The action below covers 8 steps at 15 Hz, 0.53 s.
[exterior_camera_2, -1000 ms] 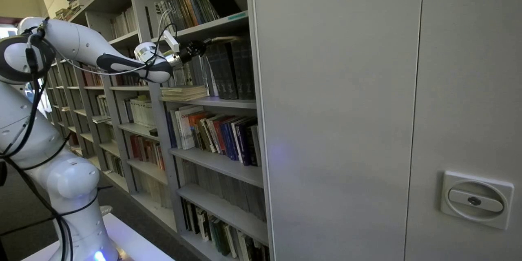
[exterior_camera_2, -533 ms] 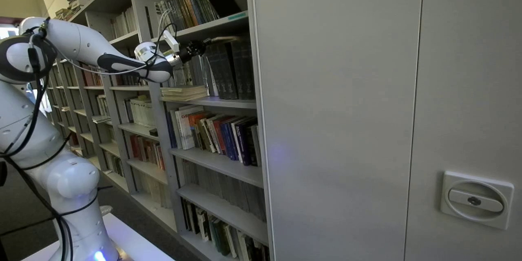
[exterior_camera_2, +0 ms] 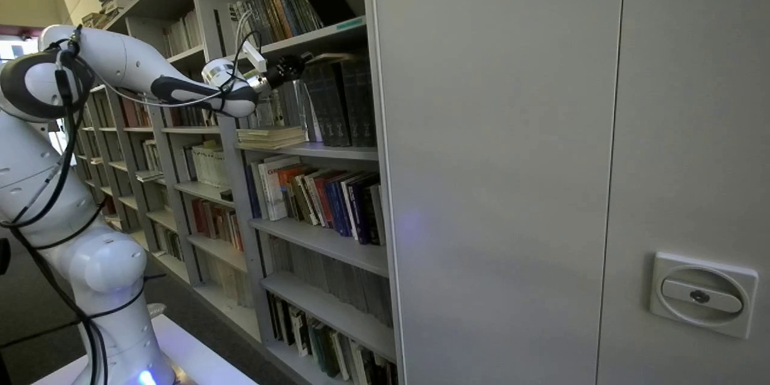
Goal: Pick up one of the paper books and put it on top of the large encyclopedia books
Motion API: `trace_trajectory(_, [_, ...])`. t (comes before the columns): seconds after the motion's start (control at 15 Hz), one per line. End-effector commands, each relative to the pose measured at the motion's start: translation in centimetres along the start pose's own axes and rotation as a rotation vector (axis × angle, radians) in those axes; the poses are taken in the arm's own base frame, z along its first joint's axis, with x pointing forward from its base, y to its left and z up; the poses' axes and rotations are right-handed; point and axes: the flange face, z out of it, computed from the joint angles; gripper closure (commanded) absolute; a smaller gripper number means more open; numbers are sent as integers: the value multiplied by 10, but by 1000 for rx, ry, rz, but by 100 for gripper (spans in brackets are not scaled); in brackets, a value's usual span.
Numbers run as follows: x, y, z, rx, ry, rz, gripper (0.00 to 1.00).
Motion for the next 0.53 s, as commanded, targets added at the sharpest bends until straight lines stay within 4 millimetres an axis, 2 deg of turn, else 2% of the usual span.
trace_trajectory(0.0, [-3,10,14,-28,-16,-28,100])
trace_trajectory(0.2, [-4,9,16,-22,-18,-21,100])
trace_trajectory(0.47, [-8,0,8,-2,-8,-8,100])
